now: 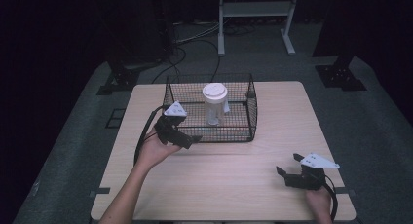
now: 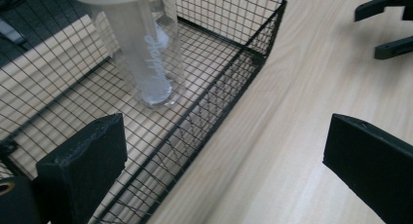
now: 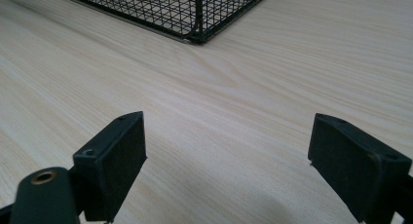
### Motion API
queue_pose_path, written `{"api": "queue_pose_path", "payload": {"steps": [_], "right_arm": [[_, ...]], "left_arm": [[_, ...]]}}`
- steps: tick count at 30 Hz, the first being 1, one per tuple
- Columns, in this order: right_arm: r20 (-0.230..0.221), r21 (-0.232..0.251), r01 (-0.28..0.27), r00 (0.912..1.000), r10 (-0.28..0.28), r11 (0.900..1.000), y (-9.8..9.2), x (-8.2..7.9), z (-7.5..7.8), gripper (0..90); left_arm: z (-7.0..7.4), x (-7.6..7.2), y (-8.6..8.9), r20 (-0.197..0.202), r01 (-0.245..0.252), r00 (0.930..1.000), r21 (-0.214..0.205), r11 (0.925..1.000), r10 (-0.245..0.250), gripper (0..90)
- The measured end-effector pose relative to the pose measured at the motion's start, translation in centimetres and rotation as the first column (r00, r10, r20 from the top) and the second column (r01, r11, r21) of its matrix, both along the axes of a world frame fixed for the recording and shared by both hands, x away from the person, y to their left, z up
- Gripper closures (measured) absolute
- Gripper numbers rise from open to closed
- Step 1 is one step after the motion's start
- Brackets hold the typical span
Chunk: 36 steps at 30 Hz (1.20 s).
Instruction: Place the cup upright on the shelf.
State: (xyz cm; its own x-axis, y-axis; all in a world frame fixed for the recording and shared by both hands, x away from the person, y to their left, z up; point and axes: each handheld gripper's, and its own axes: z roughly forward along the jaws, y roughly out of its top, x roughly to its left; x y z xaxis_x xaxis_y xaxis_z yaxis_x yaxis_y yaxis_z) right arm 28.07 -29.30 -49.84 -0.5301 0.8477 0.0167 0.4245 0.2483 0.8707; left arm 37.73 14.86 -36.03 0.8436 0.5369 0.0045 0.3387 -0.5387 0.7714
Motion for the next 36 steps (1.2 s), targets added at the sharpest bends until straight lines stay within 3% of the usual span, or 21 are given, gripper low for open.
{"api": "queue_pose_path", "payload": {"steps": [6,8,18,23,29,31,36], "right_arm": [[0.000,-0.001,0.001,1.0000,-0.001,1.0000,0.0,0.0,0.0,12.9],[-0.002,-0.002,0.005,1.0000,-0.005,1.0000,0.0,0.0,0.0,12.9],[-0.003,-0.010,0.013,0.9999,-0.013,0.9999,0.1,0.0,0.0,12.9],[-0.002,-0.010,0.012,0.9999,-0.012,0.9999,0.1,0.0,0.0,12.9],[0.002,-0.012,0.011,0.9999,-0.011,0.9999,0.1,0.0,0.0,12.9],[0.003,-0.010,0.011,0.9999,-0.011,0.9999,0.1,0.0,0.0,12.9],[0.004,-0.010,0.011,0.9999,-0.011,0.9999,0.1,0.0,0.0,12.9]], "left_arm": [[-0.9,-1.1,0.2,-0.001,0.007,1.0000,-0.013,0.9999,-0.007,1.3],[-1.2,-1.8,0.4,0.007,0.021,0.9998,-0.050,0.9985,-0.020,1.3],[-2.2,-4.1,1.0,0.049,0.030,0.9984,-0.019,0.9994,-0.029,1.3],[-3.1,-5.7,2.0,0.065,0.013,0.9979,-0.053,0.9985,-0.010,1.3],[-3.5,-6.4,2.9,0.074,0.000,0.9973,-0.064,0.9979,0.005,1.3],[-3.6,-6.6,3.3,0.065,-0.002,0.9979,-0.096,0.9954,0.008,1.3],[-4.1,-7.3,4.2,0.077,-0.028,0.9964,-0.100,0.9946,0.036,1.3]]}}
